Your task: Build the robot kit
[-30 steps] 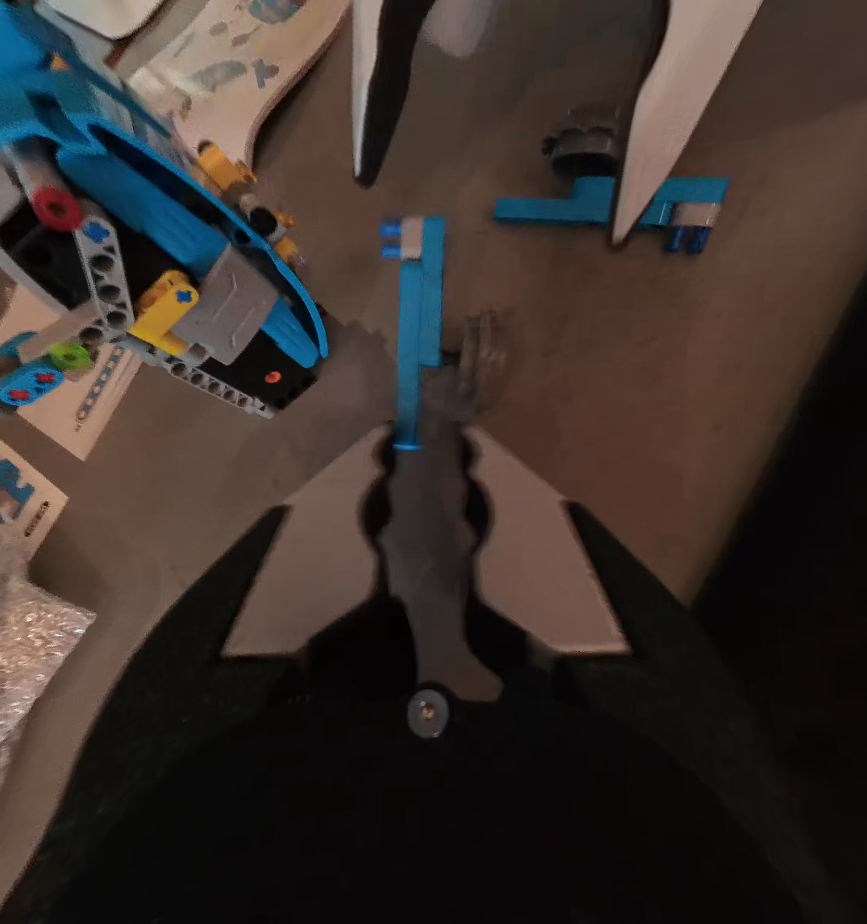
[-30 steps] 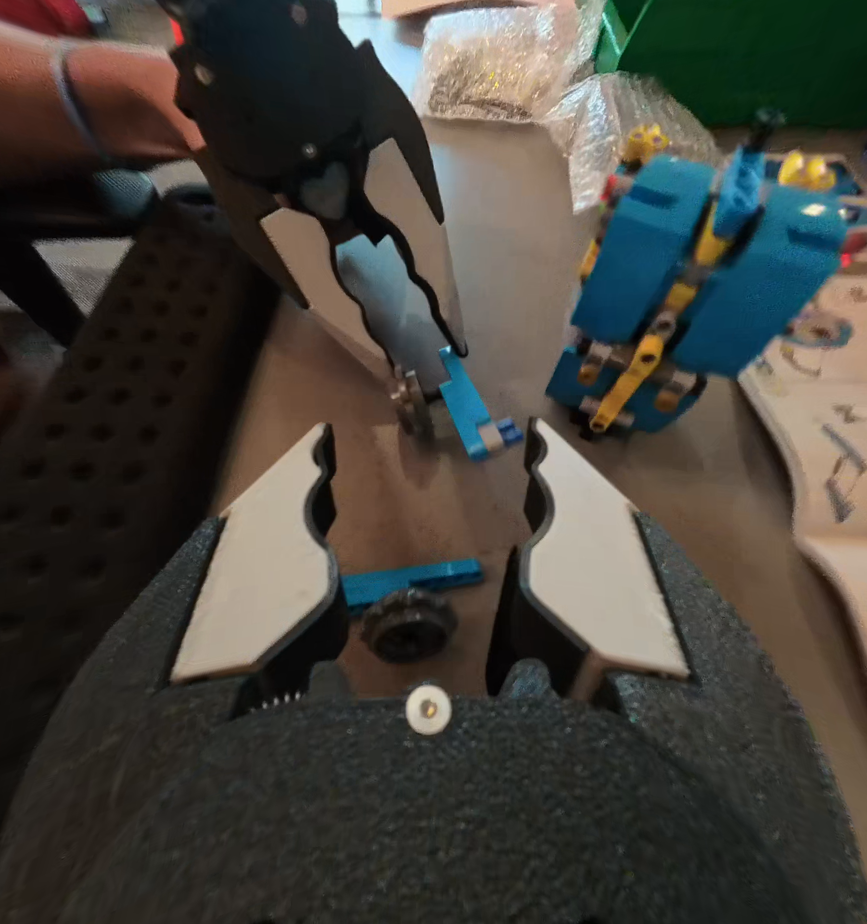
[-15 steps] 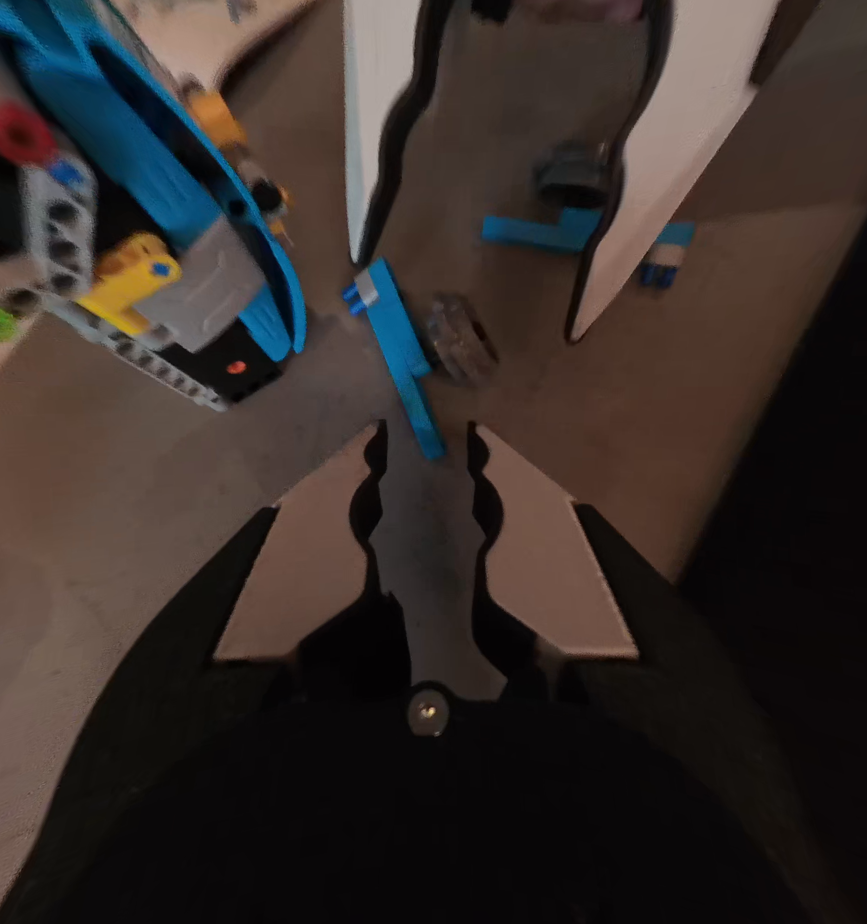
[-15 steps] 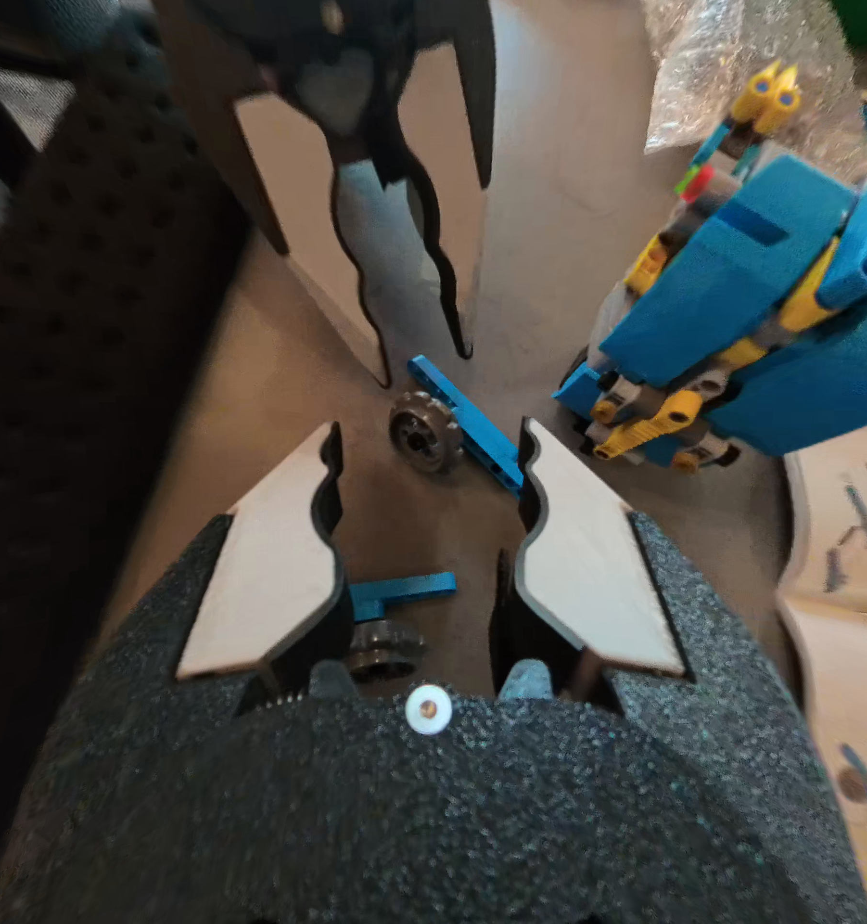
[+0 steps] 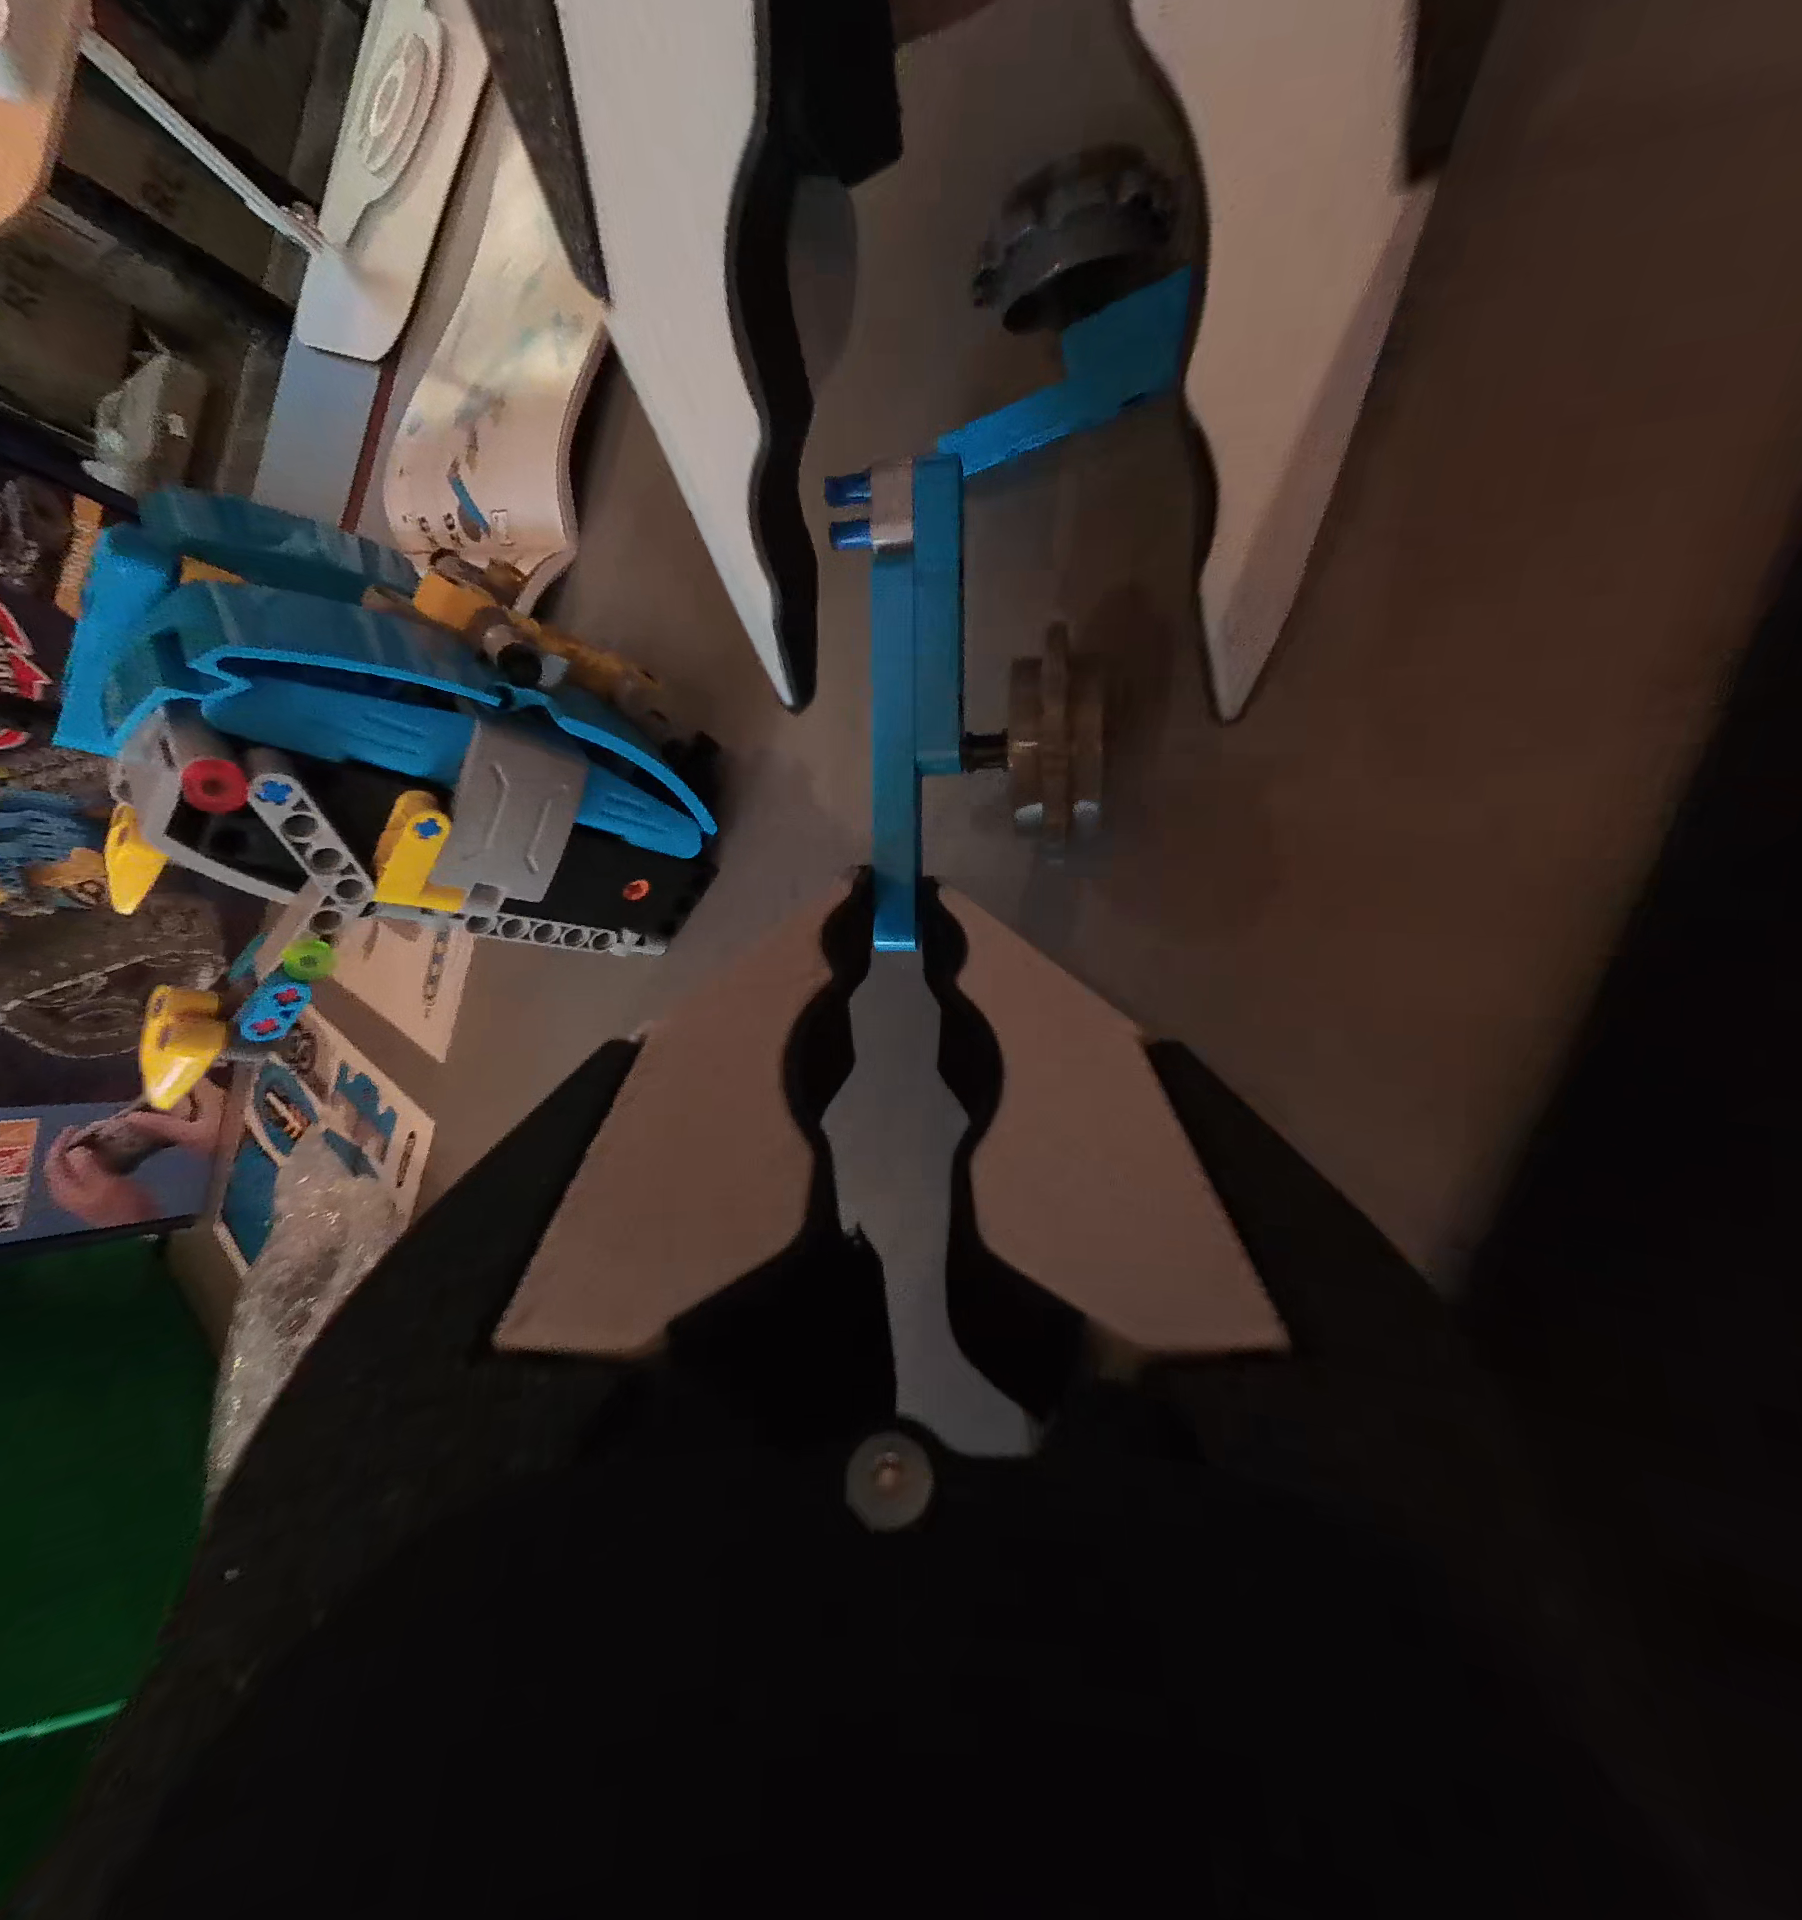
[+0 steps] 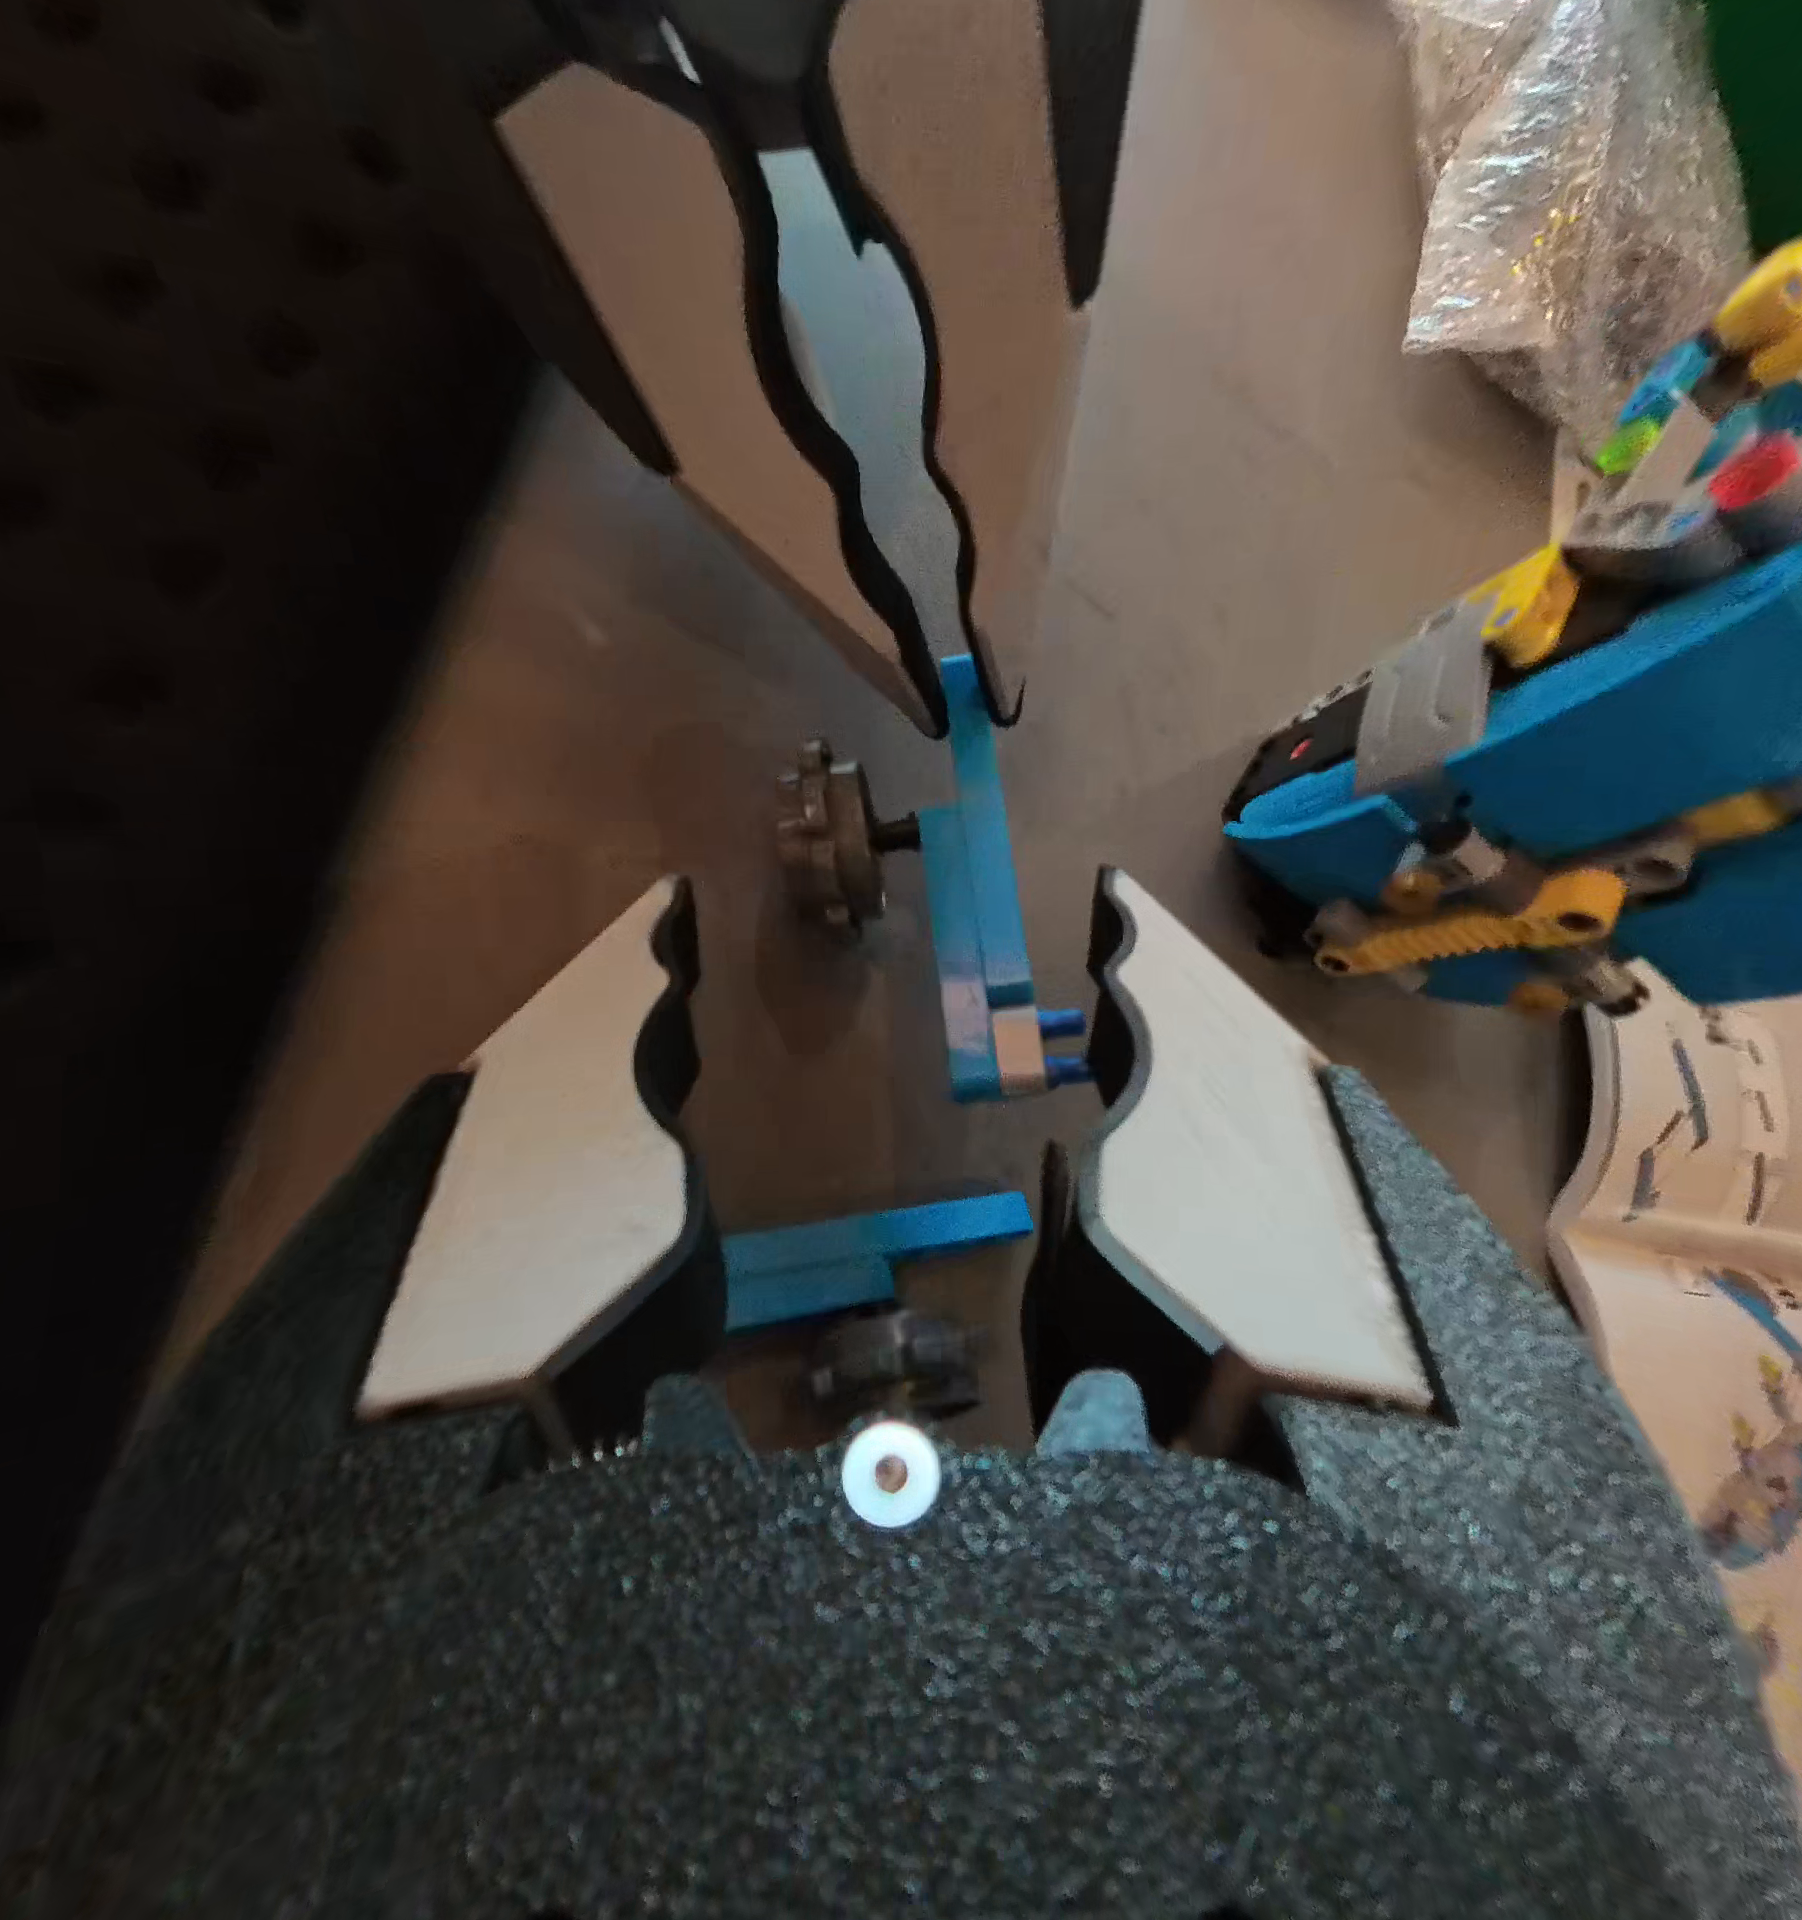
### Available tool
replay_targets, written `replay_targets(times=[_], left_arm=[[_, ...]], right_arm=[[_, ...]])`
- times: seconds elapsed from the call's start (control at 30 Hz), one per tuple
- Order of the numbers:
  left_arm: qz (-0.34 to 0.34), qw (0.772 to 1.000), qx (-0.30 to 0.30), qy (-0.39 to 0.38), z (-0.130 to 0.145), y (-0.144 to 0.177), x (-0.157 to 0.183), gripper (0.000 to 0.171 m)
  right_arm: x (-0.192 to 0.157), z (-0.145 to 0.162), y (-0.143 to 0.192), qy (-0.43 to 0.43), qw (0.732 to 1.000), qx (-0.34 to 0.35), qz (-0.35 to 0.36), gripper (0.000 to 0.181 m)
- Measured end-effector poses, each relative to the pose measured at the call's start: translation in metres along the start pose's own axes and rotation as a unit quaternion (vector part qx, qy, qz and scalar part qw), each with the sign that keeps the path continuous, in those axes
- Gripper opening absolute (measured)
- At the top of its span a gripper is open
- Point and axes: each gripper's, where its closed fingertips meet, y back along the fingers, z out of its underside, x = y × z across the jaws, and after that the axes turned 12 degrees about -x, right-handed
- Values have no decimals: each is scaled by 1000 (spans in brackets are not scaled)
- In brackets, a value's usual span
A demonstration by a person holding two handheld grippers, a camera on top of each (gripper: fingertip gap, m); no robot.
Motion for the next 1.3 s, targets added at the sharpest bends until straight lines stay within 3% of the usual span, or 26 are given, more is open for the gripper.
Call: replay_targets(times=[0.23, 0.53, 0.67, 0.8, 1.13, 1.3], left_arm=[[35, 998, 19, 51, -2, 7, 6, 8], [36, 995, 55, 82, -6, 16, 4, 8], [109, 984, 89, 113, -7, 28, 12, 49], [134, 976, 118, 121, -16, 31, 18, 63], [214, 949, 169, 158, -23, 41, 23, 48], [232, 941, 174, 172, -26, 39, 23, 43]], right_arm=[[1, -9, -7, 29, 998, 1, 53, 50], [0, -8, -11, 44, 997, -23, 53, 45], [2, -13, -2, 27, 998, -9, 51, 44], [-3, -25, 7, -13, 999, 35, 7, 43], [-14, -38, 17, -38, 995, 84, -47, 45], [-13, -31, 16, -95, 985, 99, -103, 49]])
